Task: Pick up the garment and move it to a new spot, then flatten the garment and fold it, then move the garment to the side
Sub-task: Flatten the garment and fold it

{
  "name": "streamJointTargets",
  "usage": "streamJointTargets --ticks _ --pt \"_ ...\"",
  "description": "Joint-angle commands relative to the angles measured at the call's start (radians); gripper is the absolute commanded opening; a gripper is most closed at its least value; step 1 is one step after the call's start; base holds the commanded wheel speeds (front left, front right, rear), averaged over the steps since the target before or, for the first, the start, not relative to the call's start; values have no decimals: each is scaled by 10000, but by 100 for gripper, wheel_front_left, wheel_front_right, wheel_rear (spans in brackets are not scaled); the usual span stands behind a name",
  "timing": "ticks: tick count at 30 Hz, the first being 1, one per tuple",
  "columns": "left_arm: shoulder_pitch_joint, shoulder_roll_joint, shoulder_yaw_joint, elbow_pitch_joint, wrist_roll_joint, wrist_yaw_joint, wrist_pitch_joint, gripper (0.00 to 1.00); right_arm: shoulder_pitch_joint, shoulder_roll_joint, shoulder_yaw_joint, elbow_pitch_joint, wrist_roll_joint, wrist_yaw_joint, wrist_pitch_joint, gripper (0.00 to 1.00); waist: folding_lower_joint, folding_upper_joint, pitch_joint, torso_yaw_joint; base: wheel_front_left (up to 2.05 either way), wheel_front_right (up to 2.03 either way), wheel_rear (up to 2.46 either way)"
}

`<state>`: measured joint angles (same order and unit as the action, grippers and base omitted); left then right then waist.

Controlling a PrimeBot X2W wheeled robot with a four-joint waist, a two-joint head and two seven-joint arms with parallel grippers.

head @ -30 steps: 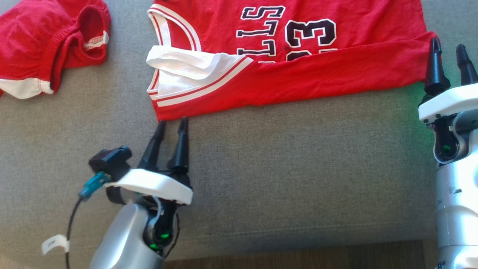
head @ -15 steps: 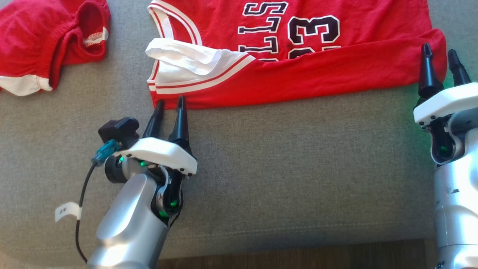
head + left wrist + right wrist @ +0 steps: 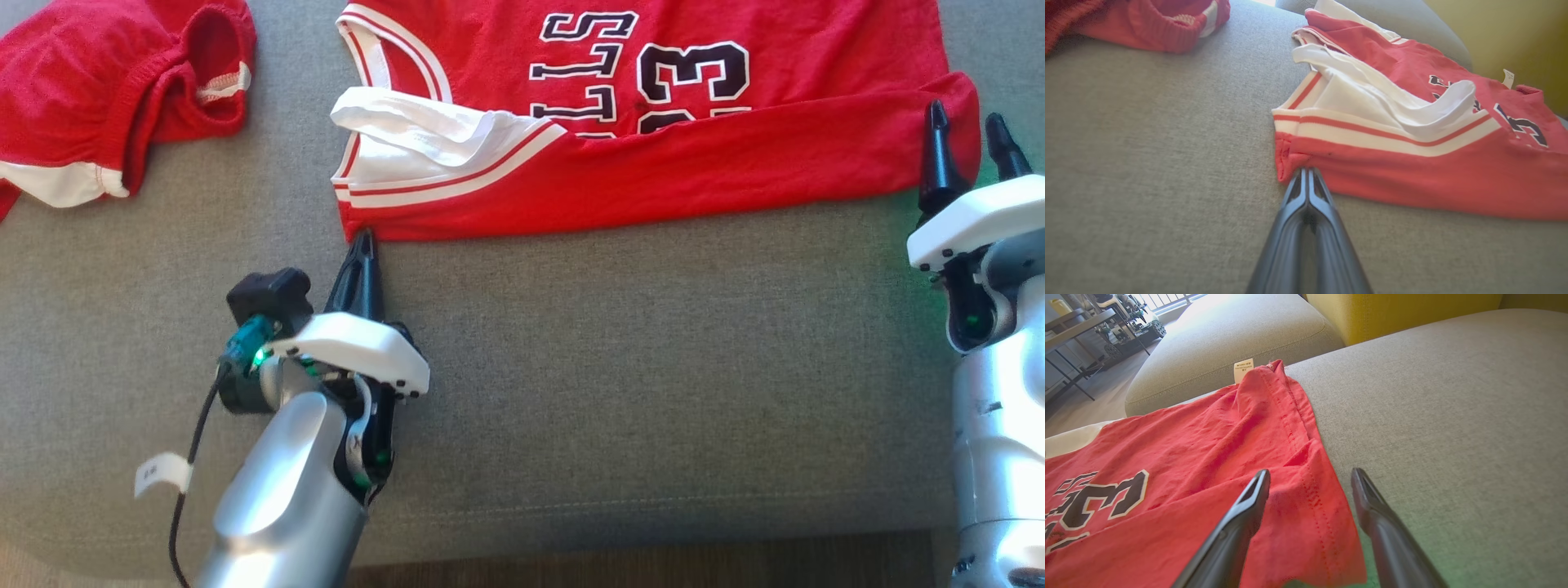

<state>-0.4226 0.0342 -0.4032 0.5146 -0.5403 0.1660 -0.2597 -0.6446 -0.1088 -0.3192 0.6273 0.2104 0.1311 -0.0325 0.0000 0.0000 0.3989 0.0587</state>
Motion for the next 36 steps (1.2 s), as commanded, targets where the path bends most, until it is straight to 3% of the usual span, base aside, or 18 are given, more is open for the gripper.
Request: streamJointTargets --ticks 1,2,4,5,6,15,16,17,18,19,20,23,33,36 --pt "299 234 423 -441 278 253 -20 0 -183 79 126 -206 -85 -4 -102 100 0 0 -10 -14 0 0 0" --pt "299 234 423 -441 278 253 -20 0 -183 79 126 -206 -85 -4 -102 100 0 0 -10 -14 0 0 0" --pt "595 303 542 -796 743 706 -20 69 -208 136 49 -149 -78 -4 -143 100 0 0 4 -20 0 0 0" --pt "636 319 533 -842 880 818 -20 95 -213 147 36 -133 -59 -4 -154 100 0 0 16 -22 0 0 0" --pt "642 335 512 -833 975 874 -20 100 -221 159 36 -117 -38 -4 -161 100 0 0 33 -34 0 0 0" --pt "-68 414 438 -4 1446 865 -20 100 -380 236 212 -42 36 -4 -198 100 0 0 200 -284 0 0 0" --pt "-128 405 483 89 1407 812 -20 81 -389 239 234 -35 42 -4 -200 100 0 0 201 -306 0 0 0" --pt "-179 394 518 155 1385 767 -20 49 -395 241 253 -23 51 -4 -199 100 0 0 195 -324 0 0 0" --pt "-222 387 523 196 1390 687 -20 43 -399 241 271 -7 59 -4 -199 100 0 0 184 -340 0 0 0" --pt "-253 378 521 207 1389 571 -20 17 -397 242 290 15 69 -4 -197 100 0 0 166 -349 0 0 0" --pt "-271 375 506 239 1414 467 -20 0 -386 239 306 51 79 -4 -189 100 0 0 138 -351 0 0 0" --pt "-280 366 458 325 1486 159 -20 0 -349 224 317 224 112 -4 -115 100 0 0 39 -327 0 0 0" --pt "279 333 694 -44 1611 -128 -20 0 -521 276 97 1174 221 -4 108 100 0 0 -248 -266 0 0 0" --pt "354 325 715 -29 1649 -229 -20 0 -610 116 -122 1658 -206 -4 95 100 0 0 -282 -159 0 0 0"
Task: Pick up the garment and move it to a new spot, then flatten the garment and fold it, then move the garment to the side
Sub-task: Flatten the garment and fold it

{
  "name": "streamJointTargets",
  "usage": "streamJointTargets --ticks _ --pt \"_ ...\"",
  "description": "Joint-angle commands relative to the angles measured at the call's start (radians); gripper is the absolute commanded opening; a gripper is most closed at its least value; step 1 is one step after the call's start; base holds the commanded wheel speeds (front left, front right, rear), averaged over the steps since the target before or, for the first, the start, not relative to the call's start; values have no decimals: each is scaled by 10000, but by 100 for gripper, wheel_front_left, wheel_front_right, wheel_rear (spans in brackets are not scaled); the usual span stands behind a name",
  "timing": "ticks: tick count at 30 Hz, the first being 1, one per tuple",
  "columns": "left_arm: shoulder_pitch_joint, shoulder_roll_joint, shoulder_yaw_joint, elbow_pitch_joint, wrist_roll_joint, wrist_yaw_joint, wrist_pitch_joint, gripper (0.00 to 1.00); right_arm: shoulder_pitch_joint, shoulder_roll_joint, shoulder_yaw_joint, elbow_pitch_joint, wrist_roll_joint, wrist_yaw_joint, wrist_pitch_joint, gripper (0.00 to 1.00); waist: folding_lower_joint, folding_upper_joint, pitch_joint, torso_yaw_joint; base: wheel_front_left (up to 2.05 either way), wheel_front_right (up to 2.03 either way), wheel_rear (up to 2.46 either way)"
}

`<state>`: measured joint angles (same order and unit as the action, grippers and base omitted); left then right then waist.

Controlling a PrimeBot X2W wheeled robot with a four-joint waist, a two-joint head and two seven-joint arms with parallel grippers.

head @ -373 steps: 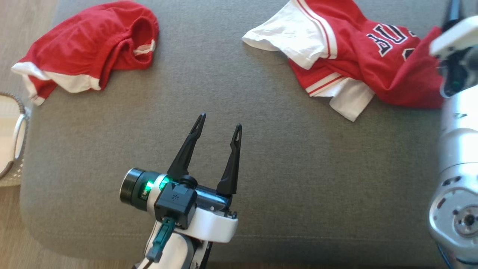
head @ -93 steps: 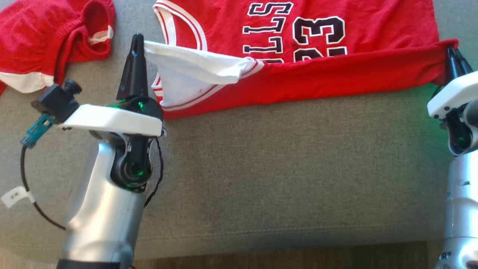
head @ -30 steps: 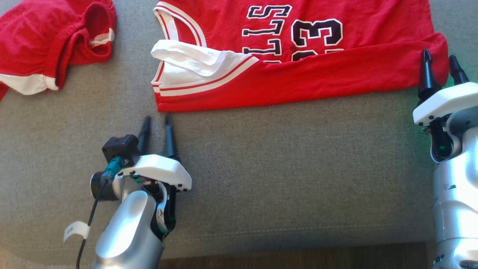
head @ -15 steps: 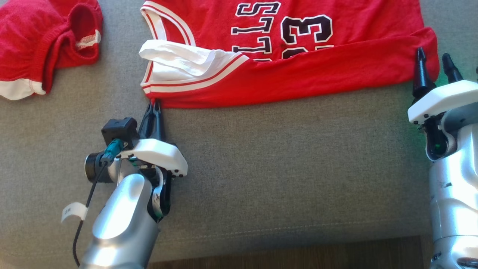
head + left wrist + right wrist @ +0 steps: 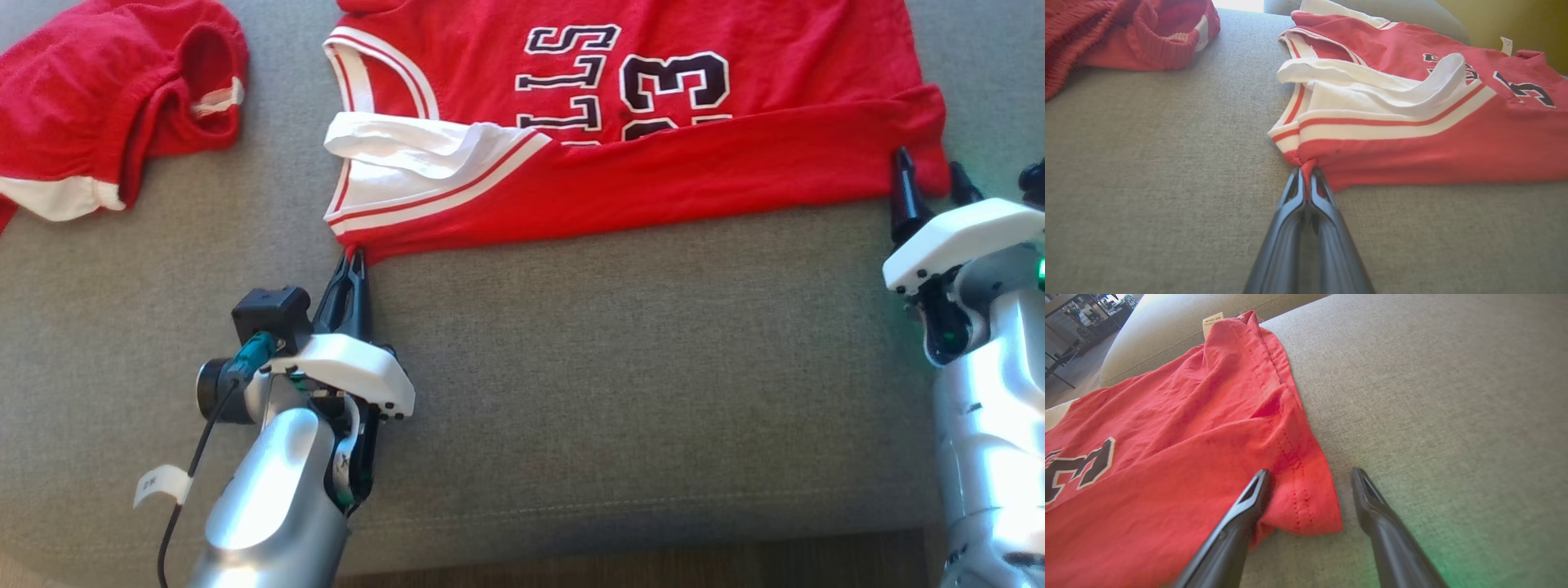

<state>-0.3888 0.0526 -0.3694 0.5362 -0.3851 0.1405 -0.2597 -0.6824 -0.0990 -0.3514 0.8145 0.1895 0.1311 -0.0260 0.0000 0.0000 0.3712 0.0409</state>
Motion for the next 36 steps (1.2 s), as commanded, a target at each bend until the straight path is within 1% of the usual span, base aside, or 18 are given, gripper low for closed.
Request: streamJointTargets --ticks 1,2,3,4,7,9,13,18,21,26,27,28,29,30,32,33,36 --pt "21 136 386 -237 104 8 -20 0 -242 21 139 -47 -105 -4 59 100 0 0 -19 52 0 0 0" --pt "21 130 401 -243 110 4 -20 0 -253 51 95 111 -129 -4 135 66 0 0 -33 78 0 0 0" --pt "23 124 417 -256 113 -3 -20 0 -254 87 93 239 -110 -4 231 19 0 0 -51 98 0 0 0" --pt "28 119 432 -278 120 -15 -20 0 -250 121 88 330 -32 -4 321 0 0 0 -77 113 0 0 0" --pt "119 131 454 -480 225 -89 -20 0 -162 78 -54 295 253 -4 270 0 0 0 -197 129 0 0 0" --pt "317 243 433 -740 381 -181 -20 0 -28 20 -55 148 441 -4 253 0 0 0 -318 74 0 0 0" --pt "1200 494 293 -1393 602 -327 -20 0 491 -152 283 -374 856 -4 456 0 0 0 -591 -89 0 0 0" --pt "2627 720 164 -2429 479 -277 191 0 1853 -646 666 -1528 1653 -4 917 0 0 0 -951 -130 0 0 0" --pt "3435 899 36 -3081 414 -207 585 0 2784 -963 541 -2247 1883 -4 1163 0 0 0 -1127 -77 0 0 0" --pt "4488 1125 -47 -3940 208 -14 1319 0 4120 -949 366 -3467 2167 -4 1871 0 0 0 -1342 -67 0 0 0" --pt "4623 1141 -41 -4035 134 17 1464 0 4300 -900 303 -3687 2176 -4 1988 8 0 0 -1368 -85 0 0 0" --pt "4726 1150 -50 -4106 64 38 1632 7 4444 -849 210 -3875 2145 -4 2088 60 0 0 -1394 -109 0 0 0" --pt "4792 1162 -78 -4174 17 51 1803 70 4553 -805 104 -4040 2058 -4 2168 100 0 0 -1412 -135 0 0 0" --pt "4815 1161 -84 -4285 -11 74 1885 100 4615 -763 -14 -4205 1921 -4 2190 100 0 0 -1429 -164 0 0 0" --pt "4834 1210 -97 -4501 13 152 2042 100 4640 -655 -198 -4568 1557 -4 2128 100 0 0 -1449 -221 0 0 0" --pt "4834 1210 -97 -4501 13 152 2042 100 4640 -655 -198 -4568 1557 -4 2128 100 0 0 -1449 -221 0 0 0" --pt "4730 1383 -17 -4955 163 317 2149 100 4543 -434 -345 -5236 995 -4 1867 100 0 0 -1448 -293 0 0 0"
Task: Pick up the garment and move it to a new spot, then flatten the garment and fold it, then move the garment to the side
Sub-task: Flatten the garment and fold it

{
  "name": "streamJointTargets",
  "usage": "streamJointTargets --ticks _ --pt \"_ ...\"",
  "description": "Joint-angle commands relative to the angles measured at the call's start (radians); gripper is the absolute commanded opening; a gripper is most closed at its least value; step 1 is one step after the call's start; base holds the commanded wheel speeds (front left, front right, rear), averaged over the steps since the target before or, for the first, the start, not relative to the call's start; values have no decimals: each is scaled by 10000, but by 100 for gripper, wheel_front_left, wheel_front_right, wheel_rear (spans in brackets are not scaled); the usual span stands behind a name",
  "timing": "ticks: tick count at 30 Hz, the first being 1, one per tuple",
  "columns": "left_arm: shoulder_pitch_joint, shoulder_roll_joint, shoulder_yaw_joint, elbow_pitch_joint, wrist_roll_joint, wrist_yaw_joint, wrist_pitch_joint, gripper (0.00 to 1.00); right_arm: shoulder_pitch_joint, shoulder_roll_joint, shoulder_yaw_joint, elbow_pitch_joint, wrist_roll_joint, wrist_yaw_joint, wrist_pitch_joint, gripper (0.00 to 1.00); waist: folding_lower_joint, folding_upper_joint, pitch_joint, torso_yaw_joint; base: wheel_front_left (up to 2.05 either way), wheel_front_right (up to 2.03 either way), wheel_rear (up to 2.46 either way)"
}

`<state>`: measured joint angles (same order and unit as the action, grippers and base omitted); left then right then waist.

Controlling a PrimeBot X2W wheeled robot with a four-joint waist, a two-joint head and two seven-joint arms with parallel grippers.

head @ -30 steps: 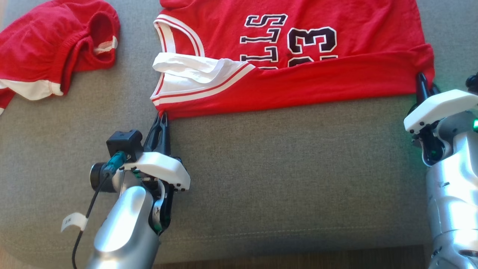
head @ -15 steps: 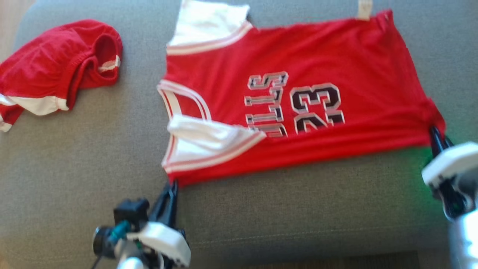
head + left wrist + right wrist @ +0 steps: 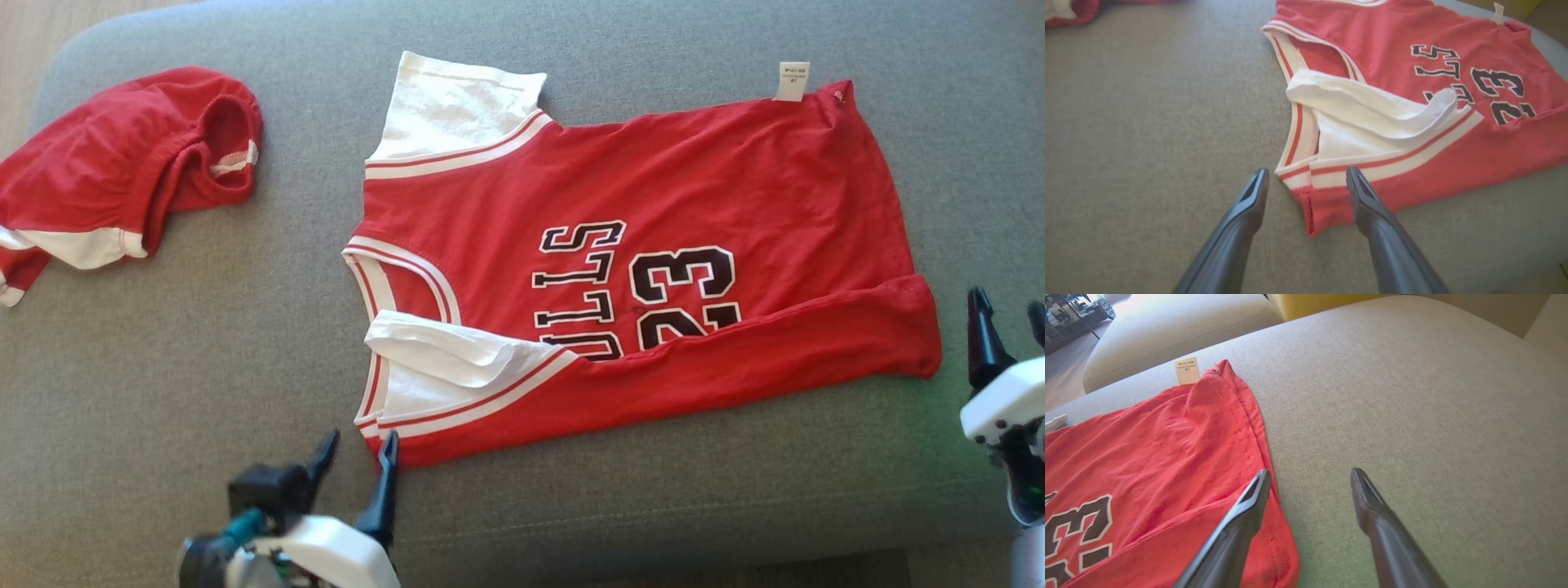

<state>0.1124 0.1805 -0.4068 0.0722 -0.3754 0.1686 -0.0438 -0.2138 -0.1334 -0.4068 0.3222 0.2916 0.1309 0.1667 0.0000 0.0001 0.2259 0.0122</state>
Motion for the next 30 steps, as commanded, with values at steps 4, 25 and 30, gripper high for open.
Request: streamJointTargets --ticks 4,25,30 --pt "-911 389 621 -1130 279 150 7 100 -210 263 300 -1049 -521 -2 -90 100 0 -1 76 -6 0 0 0" --pt "-11375 3024 -599 3422 -1226 -2985 4122 100 -2072 808 2268 -1625 -80 -2 -258 100 0 -1 3008 -1471 0 0 0" --pt "-12467 3396 -1696 4622 -1396 -2990 3957 100 -2409 815 2331 -1542 -85 -2 -510 100 0 -1 3531 -1734 0 0 0"
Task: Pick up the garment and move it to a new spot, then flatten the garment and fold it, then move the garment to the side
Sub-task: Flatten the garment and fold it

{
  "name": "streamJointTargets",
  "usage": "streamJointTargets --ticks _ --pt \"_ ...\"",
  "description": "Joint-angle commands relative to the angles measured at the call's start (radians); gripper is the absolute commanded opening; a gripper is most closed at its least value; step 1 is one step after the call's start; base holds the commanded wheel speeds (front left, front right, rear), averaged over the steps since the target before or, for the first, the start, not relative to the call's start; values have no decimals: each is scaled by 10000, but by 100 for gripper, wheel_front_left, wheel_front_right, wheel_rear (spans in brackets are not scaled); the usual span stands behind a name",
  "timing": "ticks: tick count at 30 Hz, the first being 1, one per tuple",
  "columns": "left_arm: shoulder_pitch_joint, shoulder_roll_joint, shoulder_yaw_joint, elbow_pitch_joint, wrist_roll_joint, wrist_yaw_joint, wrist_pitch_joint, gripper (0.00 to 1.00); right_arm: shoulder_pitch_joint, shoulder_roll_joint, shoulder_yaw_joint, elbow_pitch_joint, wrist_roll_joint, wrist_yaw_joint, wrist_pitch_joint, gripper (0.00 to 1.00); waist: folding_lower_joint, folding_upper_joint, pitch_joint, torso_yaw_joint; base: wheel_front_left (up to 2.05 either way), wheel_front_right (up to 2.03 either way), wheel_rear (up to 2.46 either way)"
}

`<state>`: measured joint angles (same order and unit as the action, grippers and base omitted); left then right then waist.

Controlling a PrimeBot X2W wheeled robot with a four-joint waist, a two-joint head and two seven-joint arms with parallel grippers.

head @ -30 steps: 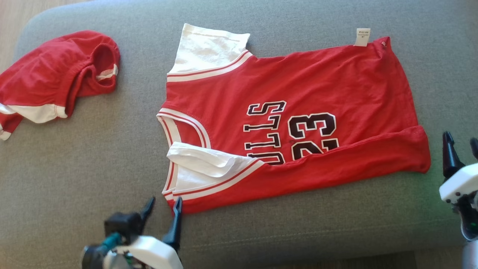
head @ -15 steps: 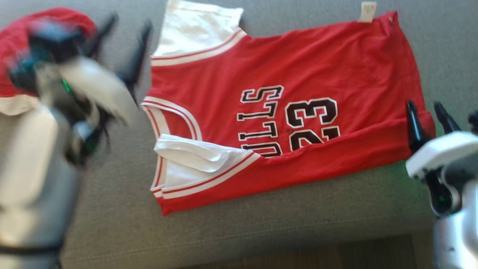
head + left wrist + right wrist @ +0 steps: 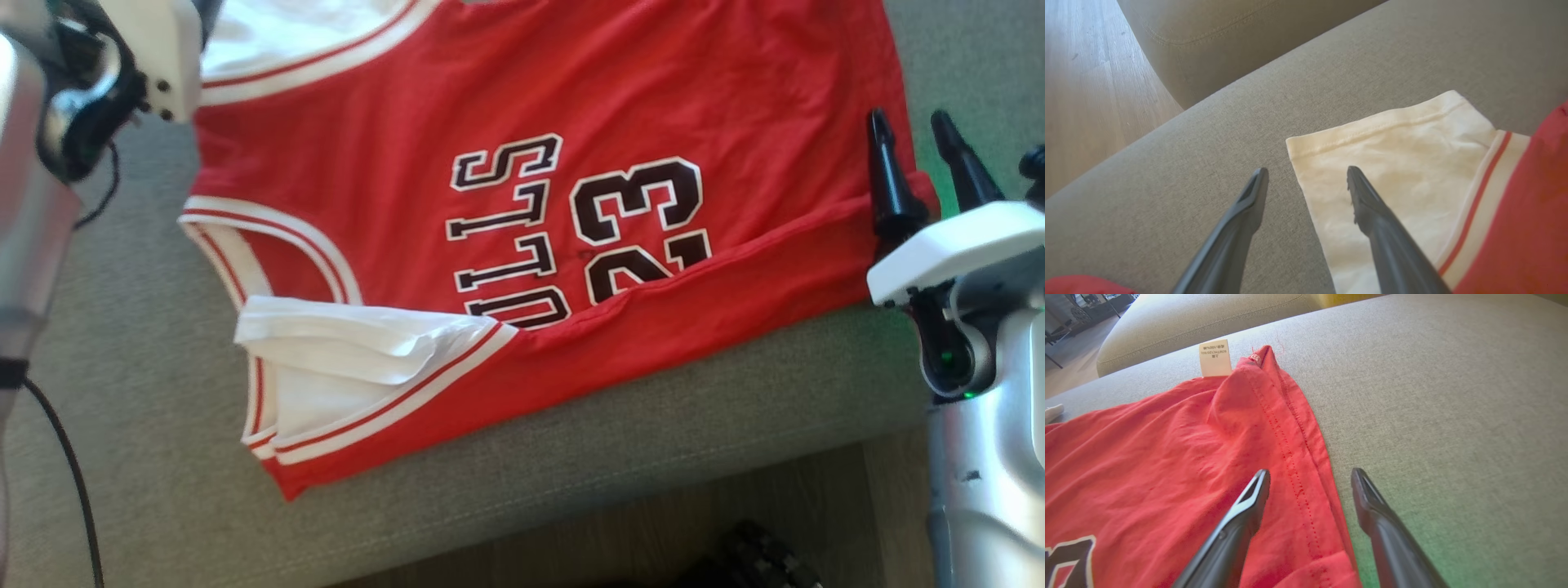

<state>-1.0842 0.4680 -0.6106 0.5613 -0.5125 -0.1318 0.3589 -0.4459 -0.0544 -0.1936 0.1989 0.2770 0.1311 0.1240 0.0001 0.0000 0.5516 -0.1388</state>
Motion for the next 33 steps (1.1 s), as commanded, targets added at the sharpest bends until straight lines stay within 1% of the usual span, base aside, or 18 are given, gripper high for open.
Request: streamJointTargets --ticks 1,7,14,17,18,19,20,21,25,28,31,33 --pt "-681 567 191 -39 -55 15 -90 100 -149 26 234 -295 77 -4 -124 100 -1 0 381 -276 0 0 0" --pt "-1555 793 -552 1100 33 13 -328 100 -380 32 381 -170 191 -4 -323 100 -1 0 829 -465 0 0 0" --pt "-2039 676 -993 1901 -244 13 -609 100 -473 35 381 -20 213 -4 -478 100 -1 0 996 -516 0 0 0" --pt "-2164 577 -1332 2061 -611 13 -539 100 -544 35 375 47 193 -4 -501 100 -1 0 995 -517 0 0 0" --pt "-2178 559 -1503 2049 -762 13 -465 82 -581 36 367 57 189 -4 -507 100 -1 0 980 -513 0 0 0" --pt "-2180 550 -1676 2021 -941 12 -359 47 -617 36 358 65 187 -4 -504 100 -1 0 964 -509 0 0 0" --pt "-2194 577 -1918 1965 -1048 12 -238 19 -653 34 351 67 178 -4 -510 100 -1 0 944 -503 0 0 0" --pt "-2218 644 -2231 1883 -1088 12 -109 0 -686 28 348 68 164 -4 -507 100 -1 0 919 -497 0 0 0" --pt "-2345 919 -3208 1531 -1391 12 49 0 -911 -25 507 53 67 -4 -456 100 -1 0 783 -476 0 0 0" --pt "-2538 1079 -3621 1361 -1553 12 -356 0 -1336 -75 814 127 -242 -4 -350 100 -1 0 638 -460 0 0 0" --pt "-2763 1184 -3896 1351 -1582 12 -867 0 -2063 -117 1289 414 -893 -4 -195 100 -1 0 460 -430 0 0 0" --pt "-2883 1208 -4036 1362 -1595 12 -1206 0 -2655 -129 1525 816 -1424 -4 -63 100 -1 0 341 -373 0 0 0"
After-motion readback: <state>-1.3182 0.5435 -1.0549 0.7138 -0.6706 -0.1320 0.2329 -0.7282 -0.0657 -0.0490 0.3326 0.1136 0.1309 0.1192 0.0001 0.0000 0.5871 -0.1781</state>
